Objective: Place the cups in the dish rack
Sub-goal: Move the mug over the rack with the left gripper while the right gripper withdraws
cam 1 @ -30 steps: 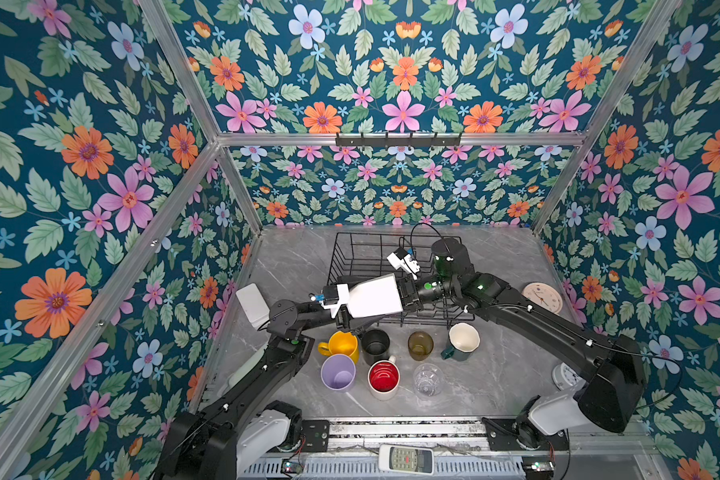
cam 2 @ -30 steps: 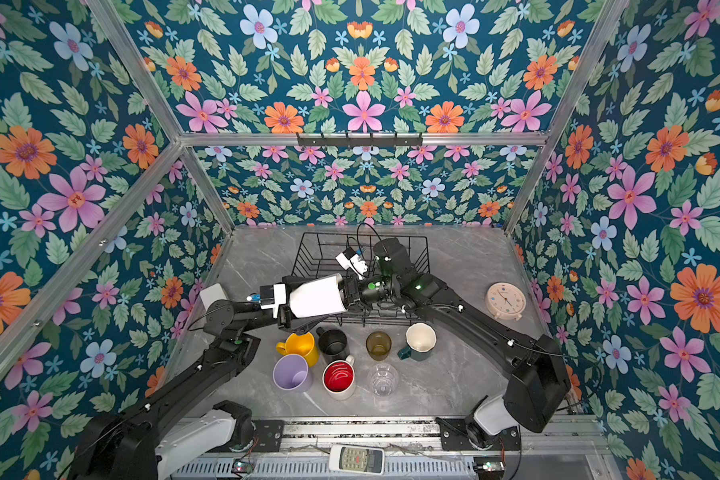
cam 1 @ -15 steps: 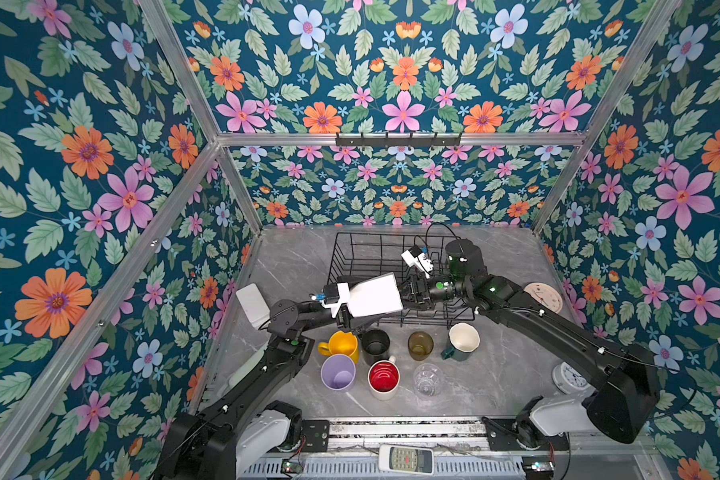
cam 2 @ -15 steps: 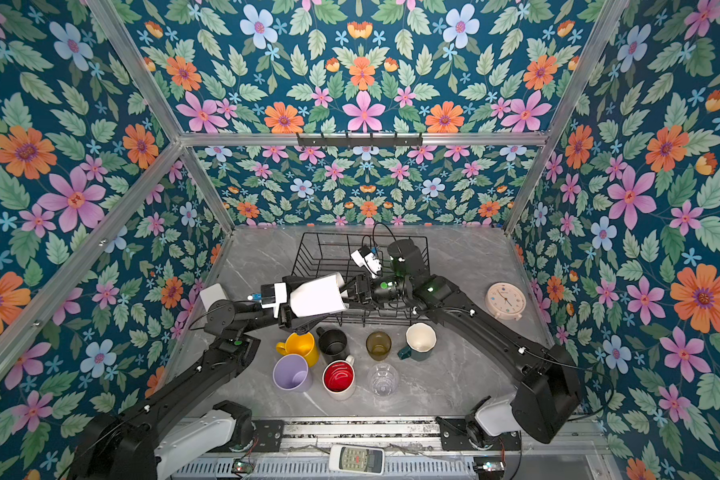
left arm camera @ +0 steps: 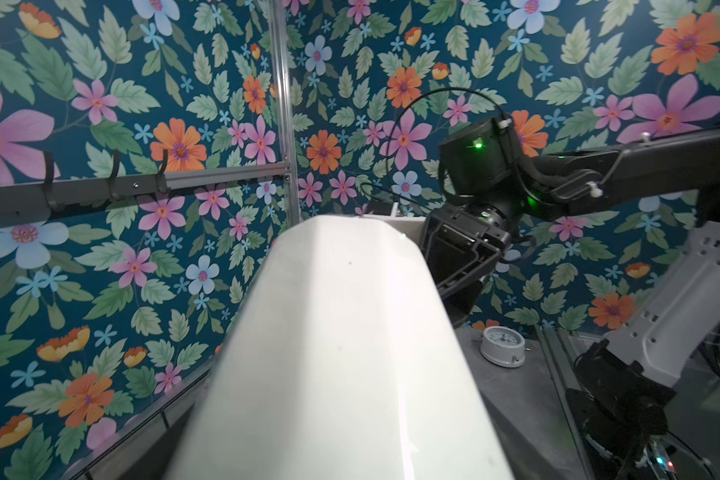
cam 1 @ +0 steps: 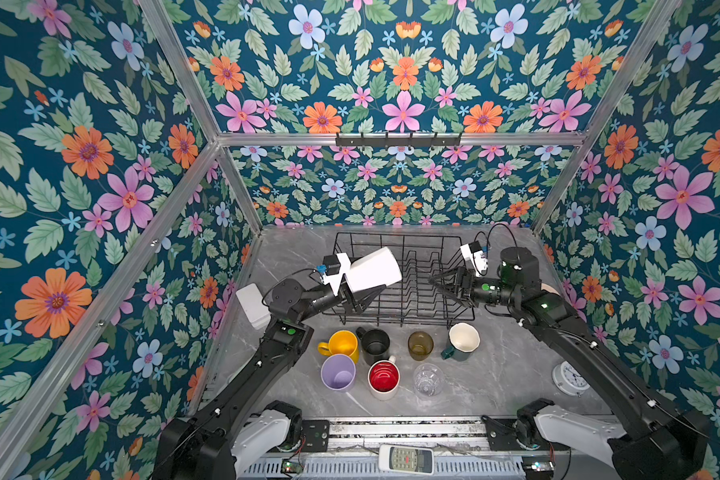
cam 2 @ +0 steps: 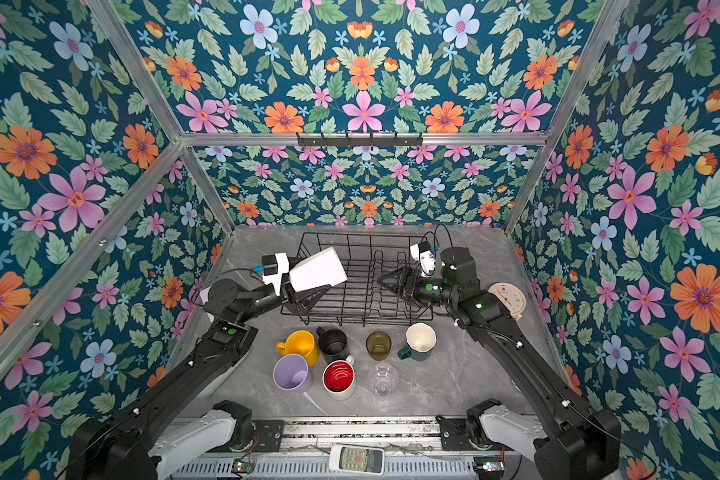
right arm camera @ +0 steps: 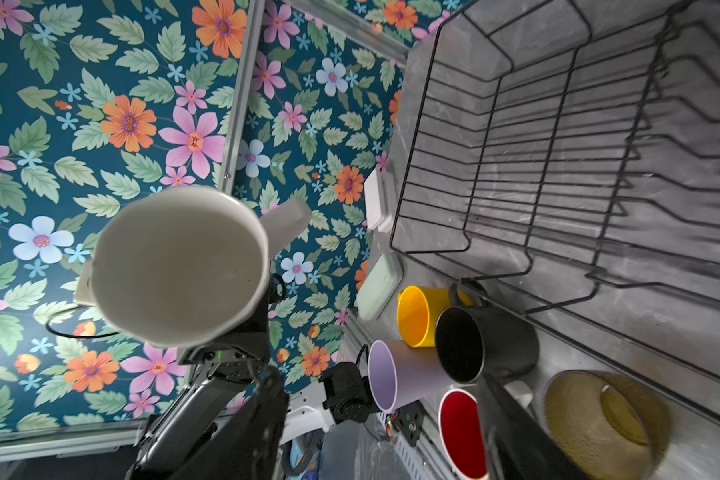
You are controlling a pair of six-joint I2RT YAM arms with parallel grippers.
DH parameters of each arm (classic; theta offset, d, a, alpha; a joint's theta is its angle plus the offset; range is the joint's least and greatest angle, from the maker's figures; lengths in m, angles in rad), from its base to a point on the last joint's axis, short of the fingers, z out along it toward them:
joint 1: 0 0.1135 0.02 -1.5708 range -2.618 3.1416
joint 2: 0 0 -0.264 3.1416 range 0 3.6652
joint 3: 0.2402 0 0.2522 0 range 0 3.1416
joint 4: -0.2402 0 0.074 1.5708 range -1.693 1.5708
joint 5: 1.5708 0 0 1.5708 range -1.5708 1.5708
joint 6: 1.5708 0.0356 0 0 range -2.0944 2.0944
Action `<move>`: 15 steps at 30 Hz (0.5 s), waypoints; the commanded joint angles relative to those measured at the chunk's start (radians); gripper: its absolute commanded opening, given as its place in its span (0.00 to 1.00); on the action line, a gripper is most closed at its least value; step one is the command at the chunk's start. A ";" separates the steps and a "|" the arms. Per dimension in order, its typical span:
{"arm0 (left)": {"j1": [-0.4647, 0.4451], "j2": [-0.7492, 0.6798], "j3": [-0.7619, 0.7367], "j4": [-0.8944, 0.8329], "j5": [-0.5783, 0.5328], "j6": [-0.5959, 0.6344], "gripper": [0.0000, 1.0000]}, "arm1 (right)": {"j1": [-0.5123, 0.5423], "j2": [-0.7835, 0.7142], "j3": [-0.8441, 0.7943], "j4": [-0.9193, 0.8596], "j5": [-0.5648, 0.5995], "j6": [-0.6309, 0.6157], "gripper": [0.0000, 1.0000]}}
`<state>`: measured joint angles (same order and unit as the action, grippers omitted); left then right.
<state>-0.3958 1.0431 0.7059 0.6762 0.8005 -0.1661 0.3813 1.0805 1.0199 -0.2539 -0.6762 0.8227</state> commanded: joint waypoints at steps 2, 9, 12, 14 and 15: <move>0.001 0.036 0.106 -0.219 -0.137 -0.035 0.00 | -0.017 -0.047 0.000 -0.086 0.145 -0.114 0.83; 0.002 0.185 0.374 -0.641 -0.244 0.024 0.00 | -0.022 -0.120 -0.016 -0.118 0.249 -0.182 0.96; 0.001 0.248 0.457 -0.741 -0.274 0.017 0.00 | -0.023 -0.139 -0.014 -0.141 0.275 -0.204 0.97; 0.001 0.286 0.506 -0.802 -0.309 0.011 0.00 | -0.025 -0.150 -0.014 -0.157 0.283 -0.220 0.98; 0.001 0.306 0.533 -0.835 -0.328 0.010 0.00 | -0.025 -0.156 -0.014 -0.164 0.286 -0.228 0.98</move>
<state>-0.3954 1.3262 1.1896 -0.0662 0.5308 -0.1574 0.3561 0.9352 1.0012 -0.3939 -0.4343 0.6426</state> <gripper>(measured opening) 0.798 0.981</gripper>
